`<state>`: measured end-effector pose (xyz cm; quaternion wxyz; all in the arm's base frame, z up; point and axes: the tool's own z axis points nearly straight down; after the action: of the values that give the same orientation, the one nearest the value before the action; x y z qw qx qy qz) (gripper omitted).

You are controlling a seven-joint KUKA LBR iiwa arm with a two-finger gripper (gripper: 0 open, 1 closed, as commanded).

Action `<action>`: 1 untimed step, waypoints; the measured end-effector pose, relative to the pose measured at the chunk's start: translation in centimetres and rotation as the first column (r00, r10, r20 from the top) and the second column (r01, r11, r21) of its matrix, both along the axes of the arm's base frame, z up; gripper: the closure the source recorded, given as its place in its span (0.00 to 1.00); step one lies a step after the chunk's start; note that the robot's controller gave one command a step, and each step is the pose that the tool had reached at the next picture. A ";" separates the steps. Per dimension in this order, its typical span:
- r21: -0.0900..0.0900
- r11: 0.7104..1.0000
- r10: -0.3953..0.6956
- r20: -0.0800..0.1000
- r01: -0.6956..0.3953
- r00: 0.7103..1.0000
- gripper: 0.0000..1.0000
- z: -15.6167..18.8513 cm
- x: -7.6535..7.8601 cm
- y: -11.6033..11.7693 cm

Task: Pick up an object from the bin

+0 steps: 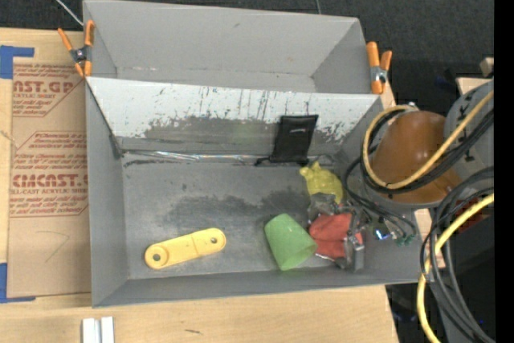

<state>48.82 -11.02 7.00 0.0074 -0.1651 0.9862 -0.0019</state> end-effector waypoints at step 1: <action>0.002 1.000 0.005 -0.012 -0.005 1.000 1.00 0.0 -0.3 1.5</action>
Offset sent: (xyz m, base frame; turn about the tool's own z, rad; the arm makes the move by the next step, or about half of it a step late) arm 0.0000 0.0000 0.0000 0.0000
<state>48.55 -9.48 6.97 0.0017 -0.1676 0.9859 0.0002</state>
